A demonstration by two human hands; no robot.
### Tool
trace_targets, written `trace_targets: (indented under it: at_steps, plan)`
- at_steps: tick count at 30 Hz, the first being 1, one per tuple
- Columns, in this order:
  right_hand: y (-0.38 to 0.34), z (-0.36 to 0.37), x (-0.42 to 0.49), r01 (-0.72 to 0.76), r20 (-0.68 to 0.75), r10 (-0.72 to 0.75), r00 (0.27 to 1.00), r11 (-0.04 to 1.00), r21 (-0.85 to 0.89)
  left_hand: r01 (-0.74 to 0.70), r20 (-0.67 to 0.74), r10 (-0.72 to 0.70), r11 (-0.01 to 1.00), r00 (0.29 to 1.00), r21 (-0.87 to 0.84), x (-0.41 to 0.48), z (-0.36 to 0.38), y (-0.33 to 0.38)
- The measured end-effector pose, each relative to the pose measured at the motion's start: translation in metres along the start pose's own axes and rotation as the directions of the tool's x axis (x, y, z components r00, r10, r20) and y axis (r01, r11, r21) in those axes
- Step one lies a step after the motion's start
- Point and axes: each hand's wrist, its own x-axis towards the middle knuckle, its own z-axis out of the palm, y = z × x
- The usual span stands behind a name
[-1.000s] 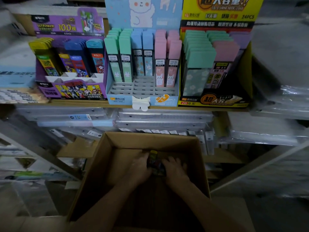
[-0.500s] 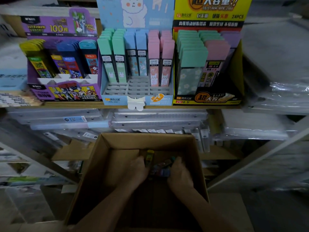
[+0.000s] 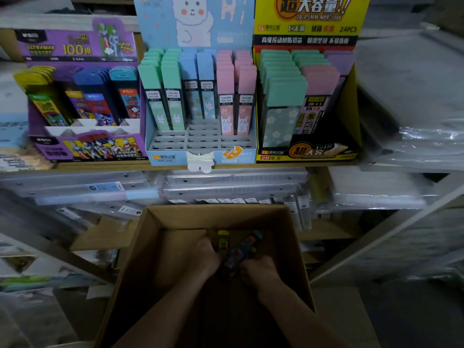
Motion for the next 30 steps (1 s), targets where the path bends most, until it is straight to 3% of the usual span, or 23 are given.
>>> trace_targets:
  at_steps: [3,9,12,16,24,27,30]
  plan:
    - [-0.002,-0.001,0.0,0.059,-0.051,-0.066,0.997,0.991,-0.119,-0.038,0.005,0.038,0.999,0.999,0.004,0.001,0.0,-0.001]
    - [-0.01,0.003,0.002,0.131,-0.079,-0.173,0.982,0.917,-0.377,-0.086,-0.048,0.101,0.965,0.994,0.25,-0.003,0.005,-0.002]
    - [-0.013,0.003,0.001,0.167,-0.082,-0.235,0.969,0.857,-0.487,-0.05,-0.012,0.055,0.96,0.998,0.275,-0.004,0.004,0.003]
    - [-0.014,0.003,0.001,0.171,-0.088,-0.252,0.964,0.836,-0.522,0.015,0.046,-0.026,0.976,0.999,0.218,-0.002,-0.001,0.006]
    - [-0.015,0.0,0.003,0.152,-0.087,-0.223,0.971,0.855,-0.496,-0.044,0.024,0.042,0.998,0.999,0.052,0.001,-0.003,-0.01]
    - [-0.015,0.001,0.001,0.138,-0.079,-0.208,0.975,0.844,-0.518,-0.114,-0.081,0.115,0.993,0.99,0.015,0.001,-0.01,-0.01]
    - [-0.017,0.004,0.003,0.103,-0.124,-0.192,0.973,0.853,-0.511,-0.237,-0.066,0.236,0.971,0.97,-0.022,0.006,-0.012,-0.001]
